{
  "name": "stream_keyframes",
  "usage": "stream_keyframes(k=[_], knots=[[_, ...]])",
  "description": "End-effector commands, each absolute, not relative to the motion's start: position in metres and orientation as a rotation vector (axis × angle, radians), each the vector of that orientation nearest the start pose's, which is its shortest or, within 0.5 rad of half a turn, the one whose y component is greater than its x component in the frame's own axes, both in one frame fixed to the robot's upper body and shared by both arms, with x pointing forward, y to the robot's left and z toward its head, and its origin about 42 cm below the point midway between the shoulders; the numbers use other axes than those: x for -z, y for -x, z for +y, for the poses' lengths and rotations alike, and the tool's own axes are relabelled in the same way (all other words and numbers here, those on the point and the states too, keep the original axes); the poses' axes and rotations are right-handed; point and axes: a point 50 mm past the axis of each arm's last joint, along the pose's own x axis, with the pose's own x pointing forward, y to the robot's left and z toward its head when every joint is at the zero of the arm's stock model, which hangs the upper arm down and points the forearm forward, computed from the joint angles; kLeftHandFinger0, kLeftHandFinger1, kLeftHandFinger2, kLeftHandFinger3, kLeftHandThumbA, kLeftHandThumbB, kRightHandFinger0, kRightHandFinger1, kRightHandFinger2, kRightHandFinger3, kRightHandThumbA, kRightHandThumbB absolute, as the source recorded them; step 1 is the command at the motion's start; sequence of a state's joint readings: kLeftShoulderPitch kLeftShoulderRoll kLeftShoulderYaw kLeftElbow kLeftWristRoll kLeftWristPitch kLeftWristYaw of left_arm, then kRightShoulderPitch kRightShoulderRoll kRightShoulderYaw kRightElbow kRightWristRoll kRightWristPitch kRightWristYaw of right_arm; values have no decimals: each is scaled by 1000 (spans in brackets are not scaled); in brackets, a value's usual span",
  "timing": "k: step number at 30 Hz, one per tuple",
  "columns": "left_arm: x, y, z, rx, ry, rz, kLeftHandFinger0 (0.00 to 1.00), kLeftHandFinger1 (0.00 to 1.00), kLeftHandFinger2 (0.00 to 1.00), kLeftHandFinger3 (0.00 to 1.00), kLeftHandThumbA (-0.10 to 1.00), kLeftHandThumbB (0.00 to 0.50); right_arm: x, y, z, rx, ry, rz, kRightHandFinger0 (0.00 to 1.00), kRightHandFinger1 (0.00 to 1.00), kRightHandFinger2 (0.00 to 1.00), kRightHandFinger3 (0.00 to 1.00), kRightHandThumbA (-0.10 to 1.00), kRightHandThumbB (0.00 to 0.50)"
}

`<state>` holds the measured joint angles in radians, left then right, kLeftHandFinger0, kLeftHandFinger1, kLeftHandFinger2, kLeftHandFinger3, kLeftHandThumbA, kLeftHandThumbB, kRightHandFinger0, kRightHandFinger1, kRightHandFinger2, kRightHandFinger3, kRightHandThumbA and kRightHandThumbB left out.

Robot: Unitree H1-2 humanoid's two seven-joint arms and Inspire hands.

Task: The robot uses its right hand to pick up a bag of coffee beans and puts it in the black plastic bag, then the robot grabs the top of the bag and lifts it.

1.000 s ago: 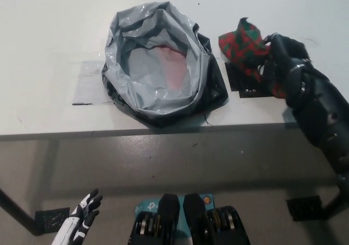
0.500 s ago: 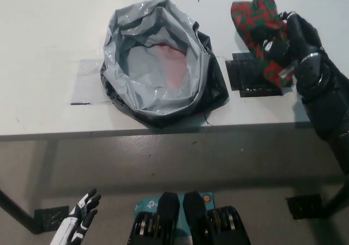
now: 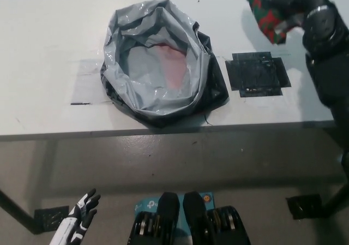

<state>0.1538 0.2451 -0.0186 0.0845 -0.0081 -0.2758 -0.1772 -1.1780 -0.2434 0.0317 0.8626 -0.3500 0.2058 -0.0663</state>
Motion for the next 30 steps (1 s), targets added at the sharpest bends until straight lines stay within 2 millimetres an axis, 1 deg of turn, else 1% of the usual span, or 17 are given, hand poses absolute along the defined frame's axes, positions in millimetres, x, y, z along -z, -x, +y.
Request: stream_keyframes(k=[1,3,5,8,10,14,15,16,18,19,20,23,24,26,27,28,30], knots=[[-65,-219,297,196,-264,-50,1000,1000,1000,1000,936,313,-480,-582,-200,36,360,-269,73,543,855,894,-100,139],[-65,-220,298,199,-268,-50,1000,1000,1000,1000,945,313,-491,-582,-196,19,291,-279,52,525,856,866,-100,150],[-66,-220,298,202,-270,-52,1000,1000,1000,1000,946,313,-503,-581,-189,7,260,-285,17,505,859,881,-100,152],[-66,-220,298,203,-265,-53,1000,1000,1000,1000,934,307,-516,-579,-176,-3,273,-305,16,510,855,895,-100,168],[-66,-220,298,203,-269,-52,1000,1000,1000,1000,935,307,-523,-576,-164,-20,297,-326,9,497,848,940,-100,156],[-66,-220,298,205,-274,-53,1000,1000,1000,1000,945,314,-530,-572,-148,-48,322,-345,13,495,850,945,-100,165],[-66,-221,298,206,-276,-56,1000,1000,1000,1000,950,310,-531,-571,-142,-51,328,-346,12,457,811,914,-100,185],[-66,-221,298,207,-277,-58,1000,1000,1000,1000,950,309,-532,-571,-138,-52,332,-347,2,446,807,917,-100,176],[-66,-223,299,209,-278,-61,1000,1000,1000,1000,951,315,-532,-569,-129,-61,344,-351,0,454,822,936,-100,173],[-66,-223,299,209,-278,-61,1000,1000,1000,1000,952,316,-532,-569,-128,-62,345,-351,18,449,800,925,-100,212],[-66,-223,299,211,-280,-63,1000,1000,1000,1000,956,321,-530,-568,-120,-75,360,-349,4,396,770,905,-100,180],[-65,-224,301,213,-276,-62,1000,1000,1000,1000,956,328,-518,-564,-90,-114,407,-351,0,384,781,901,-100,159],[-65,-225,300,214,-276,-62,1000,1000,1000,1000,956,329,-513,-563,-83,-127,401,-357,80,456,822,888,-100,170],[-66,-225,300,214,-274,-59,1000,1000,1000,1000,954,337,-510,-563,-77,-133,396,-359,120,399,723,828,-100,175],[-66,-225,300,214,-272,-57,1000,1000,1000,1000,952,339,-505,-561,-66,-142,404,-356,17,311,666,780,-100,173],[-66,-225,300,215,-272,-57,1000,1000,1000,1000,952,339,-502,-560,-61,-147,411,-354,17,311,666,780,-100,173],[-66,-226,300,215,-275,-57,1000,1000,1000,1000,952,339,-497,-558,-51,-160,434,-345,0,374,767,801,-100,157]])
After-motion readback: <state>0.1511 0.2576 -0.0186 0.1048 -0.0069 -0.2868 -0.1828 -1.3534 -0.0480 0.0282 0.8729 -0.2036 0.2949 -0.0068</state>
